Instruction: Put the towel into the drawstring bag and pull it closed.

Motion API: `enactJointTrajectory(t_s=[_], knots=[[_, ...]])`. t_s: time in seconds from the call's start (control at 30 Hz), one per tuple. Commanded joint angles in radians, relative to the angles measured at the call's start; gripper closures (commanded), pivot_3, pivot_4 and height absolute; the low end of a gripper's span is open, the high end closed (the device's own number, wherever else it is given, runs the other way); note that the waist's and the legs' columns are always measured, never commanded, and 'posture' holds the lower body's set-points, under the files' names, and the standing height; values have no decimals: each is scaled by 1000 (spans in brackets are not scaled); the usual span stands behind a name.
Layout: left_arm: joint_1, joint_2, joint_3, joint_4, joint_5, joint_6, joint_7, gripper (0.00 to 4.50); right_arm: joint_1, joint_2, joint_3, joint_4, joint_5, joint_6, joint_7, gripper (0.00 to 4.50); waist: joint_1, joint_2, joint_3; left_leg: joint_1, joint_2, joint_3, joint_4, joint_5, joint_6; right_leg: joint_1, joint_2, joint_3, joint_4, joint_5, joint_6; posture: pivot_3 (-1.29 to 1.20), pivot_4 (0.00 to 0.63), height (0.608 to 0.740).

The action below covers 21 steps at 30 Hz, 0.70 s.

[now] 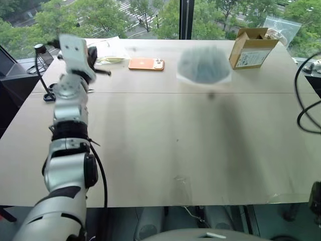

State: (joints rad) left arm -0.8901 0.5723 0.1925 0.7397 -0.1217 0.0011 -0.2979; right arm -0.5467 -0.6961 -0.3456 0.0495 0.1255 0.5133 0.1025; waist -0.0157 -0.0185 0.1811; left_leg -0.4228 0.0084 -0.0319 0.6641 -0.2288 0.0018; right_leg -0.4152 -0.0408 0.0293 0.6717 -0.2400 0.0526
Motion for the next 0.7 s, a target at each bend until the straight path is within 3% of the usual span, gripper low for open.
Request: enactJointTrajectory(t_s=[0.03,0.1,0.23,0.3,0.43,0.47,0.6,0.63,0.7], knots=[[83,-10,32,-237,-125,90,-122,4429,54,-22,-45,-141,92,13,119,4500,-1,1,0,-1,0,0,0,0,0,-2,0,0,2,0,0,0,150,740],[194,-65,-38,-459,-217,206,-225,4429,131,5,47,-289,190,44,260,4500,-4,1,-1,0,2,-1,-1,0,0,-1,1,0,1,0,-1,0,150,740],[314,-102,-108,-681,-286,389,-278,4429,179,38,154,-428,268,107,353,4500,-10,2,-1,2,2,-1,-1,0,0,2,2,1,-1,0,0,0,150,740],[353,-104,-128,-737,-299,420,-305,4500,190,51,191,-455,255,109,353,3870,-12,2,-1,2,2,-1,0,0,0,2,2,1,1,0,0,0,150,740],[498,-12,-148,-851,-361,508,-461,3227,340,-9,256,-553,264,120,462,2224,-12,2,-1,6,2,-1,1,0,0,4,2,1,2,0,-1,0,150,740],[535,14,-142,-872,-363,505,-491,3051,385,-29,244,-569,269,119,488,2049,-12,2,-1,6,2,-2,0,0,0,5,3,1,2,-1,-1,0,150,740],[666,99,-62,-961,-425,507,-571,1479,568,-77,120,-638,299,92,546,439,-8,1,-1,7,3,-1,-2,0,0,5,2,1,0,-1,-1,0,150,740],[714,121,-36,-993,-440,509,-590,1387,629,-78,75,-664,311,78,564,64,-5,1,-1,7,3,-1,-1,0,0,5,2,1,0,-1,-1,0,150,740],[797,146,9,-1046,-461,519,-599,1387,737,-69,5,-704,314,41,592,64,-1,1,-1,7,4,-1,-2,0,0,5,2,2,0,-1,-1,0,150,740]])
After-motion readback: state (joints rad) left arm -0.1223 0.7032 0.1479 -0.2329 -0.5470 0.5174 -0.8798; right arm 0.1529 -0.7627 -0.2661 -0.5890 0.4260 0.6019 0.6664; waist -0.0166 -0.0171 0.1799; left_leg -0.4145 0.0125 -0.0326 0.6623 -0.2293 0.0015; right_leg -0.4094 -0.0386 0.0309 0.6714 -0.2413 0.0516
